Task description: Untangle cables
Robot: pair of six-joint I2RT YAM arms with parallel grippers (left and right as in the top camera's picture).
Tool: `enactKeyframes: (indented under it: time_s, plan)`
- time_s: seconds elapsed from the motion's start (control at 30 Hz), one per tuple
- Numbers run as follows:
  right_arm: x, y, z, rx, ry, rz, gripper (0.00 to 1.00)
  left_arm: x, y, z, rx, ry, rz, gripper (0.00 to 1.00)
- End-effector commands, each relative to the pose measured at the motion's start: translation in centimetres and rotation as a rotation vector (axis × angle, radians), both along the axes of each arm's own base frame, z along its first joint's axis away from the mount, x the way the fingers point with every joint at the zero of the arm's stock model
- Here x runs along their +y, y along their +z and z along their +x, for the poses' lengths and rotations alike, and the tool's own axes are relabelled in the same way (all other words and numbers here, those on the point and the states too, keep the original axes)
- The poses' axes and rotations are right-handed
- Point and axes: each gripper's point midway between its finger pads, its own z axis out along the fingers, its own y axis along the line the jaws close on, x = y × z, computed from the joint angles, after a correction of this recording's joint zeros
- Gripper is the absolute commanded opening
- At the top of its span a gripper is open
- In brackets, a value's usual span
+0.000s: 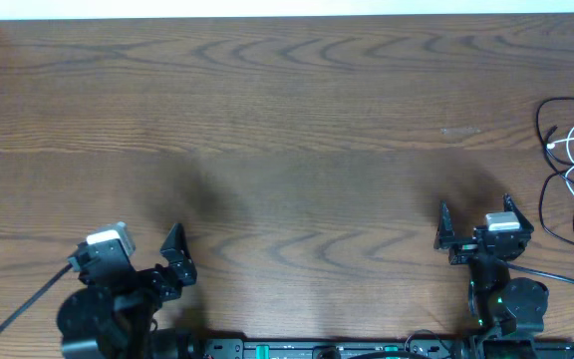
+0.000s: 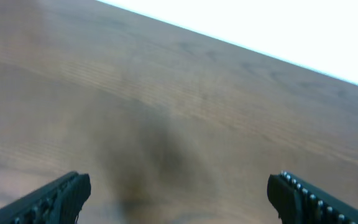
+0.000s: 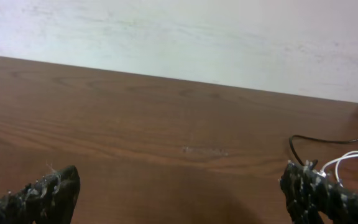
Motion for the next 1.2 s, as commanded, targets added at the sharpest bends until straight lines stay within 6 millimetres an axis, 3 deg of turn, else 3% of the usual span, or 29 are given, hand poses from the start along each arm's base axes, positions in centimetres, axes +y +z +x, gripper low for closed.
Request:
enactKeyframes:
  time_s: [0.0,0.23,0.5,0.67,0.87,1.17]
  plan:
    - [0.0,0.0,0.0,-0.001,0.002,-0.013,0.99,-0.4,-2.2,0.9,-0.076,-0.036,0.036,0.96]
    - [0.0,0.0,0.0,-0.001,0.002,-0.013,0.99,-1.6,-4.2,4.5,-0.295,-0.1,0.048,0.96]
    - [0.0,0.0,0.0,-0.001,0.002,-0.013,0.99,-1.6,-4.4,7.0,-0.541,-0.087,0.075,0.96]
    - [0.0,0.0,0.0,-0.001,0.002,-0.013,0.99,-1.6,-4.8,7.1,-0.526,-0.105,0.192,0.96]
    - [0.0,0.0,0.0,-0.001,0.002,-0.013,0.99,-1.7,-10.9,6.9,-0.282,-0.136,0.178,0.96]
    - [0.0,0.0,0.0,-0.001,0.002,-0.013,0.99,-1.7,-10.8,6.9,-0.285,-0.134,0.179,0.96]
